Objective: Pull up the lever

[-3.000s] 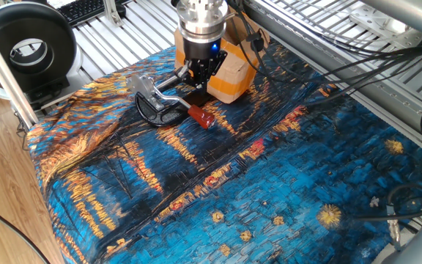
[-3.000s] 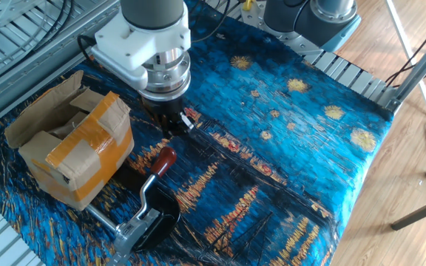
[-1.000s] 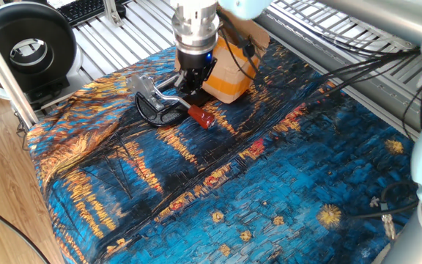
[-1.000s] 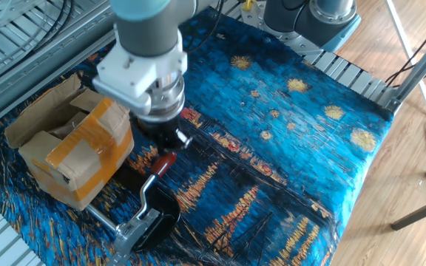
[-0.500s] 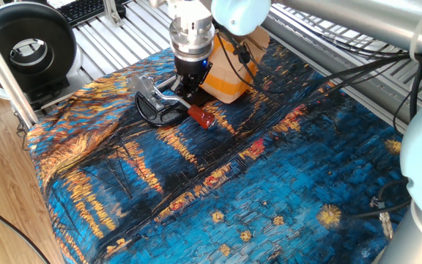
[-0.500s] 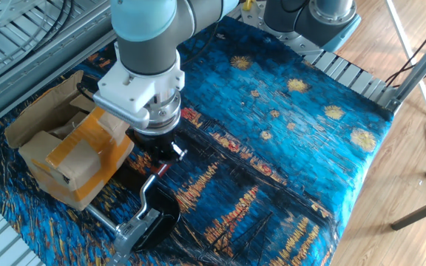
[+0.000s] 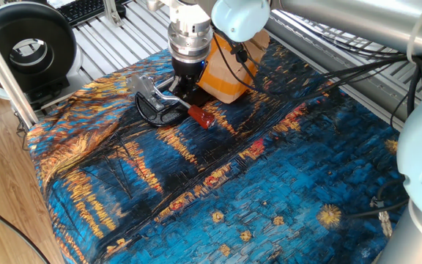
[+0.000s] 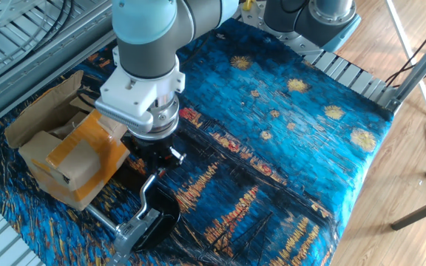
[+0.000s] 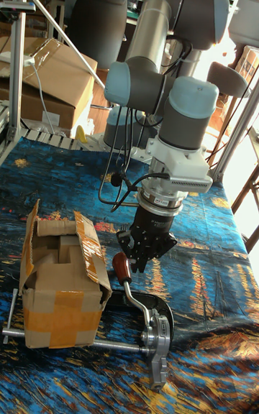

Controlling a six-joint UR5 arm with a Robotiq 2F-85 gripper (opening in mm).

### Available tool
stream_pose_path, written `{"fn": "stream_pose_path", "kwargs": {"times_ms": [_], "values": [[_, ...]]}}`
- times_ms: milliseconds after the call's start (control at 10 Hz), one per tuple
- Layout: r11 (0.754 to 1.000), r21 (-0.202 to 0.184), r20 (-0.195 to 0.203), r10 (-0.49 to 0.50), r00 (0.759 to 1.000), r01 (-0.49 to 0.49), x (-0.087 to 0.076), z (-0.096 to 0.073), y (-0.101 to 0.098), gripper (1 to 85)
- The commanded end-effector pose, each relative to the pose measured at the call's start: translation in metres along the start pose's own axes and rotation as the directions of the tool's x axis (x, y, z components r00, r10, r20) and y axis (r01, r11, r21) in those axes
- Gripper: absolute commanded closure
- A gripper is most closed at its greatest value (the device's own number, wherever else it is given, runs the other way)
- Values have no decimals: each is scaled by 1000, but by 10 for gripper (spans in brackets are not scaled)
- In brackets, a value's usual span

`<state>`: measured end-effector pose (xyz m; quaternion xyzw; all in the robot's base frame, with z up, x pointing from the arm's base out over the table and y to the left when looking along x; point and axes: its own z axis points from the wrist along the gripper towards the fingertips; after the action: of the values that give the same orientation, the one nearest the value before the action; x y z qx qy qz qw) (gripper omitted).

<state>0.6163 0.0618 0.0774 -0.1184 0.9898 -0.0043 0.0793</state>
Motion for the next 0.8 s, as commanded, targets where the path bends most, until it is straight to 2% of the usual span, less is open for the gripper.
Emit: {"fn": "stream_pose_path", "kwargs": {"times_ms": [0, 200, 400, 700], "values": [[1000, -1, 35, -19, 999, 19, -9, 0, -2, 657], [998, 2, 55, -62, 997, 62, -16, -1, -1, 597], [998, 11, 30, -60, 998, 60, -15, -2, 2, 597], [998, 10, 30, -61, 998, 61, -17, 3, 2, 597]]}}
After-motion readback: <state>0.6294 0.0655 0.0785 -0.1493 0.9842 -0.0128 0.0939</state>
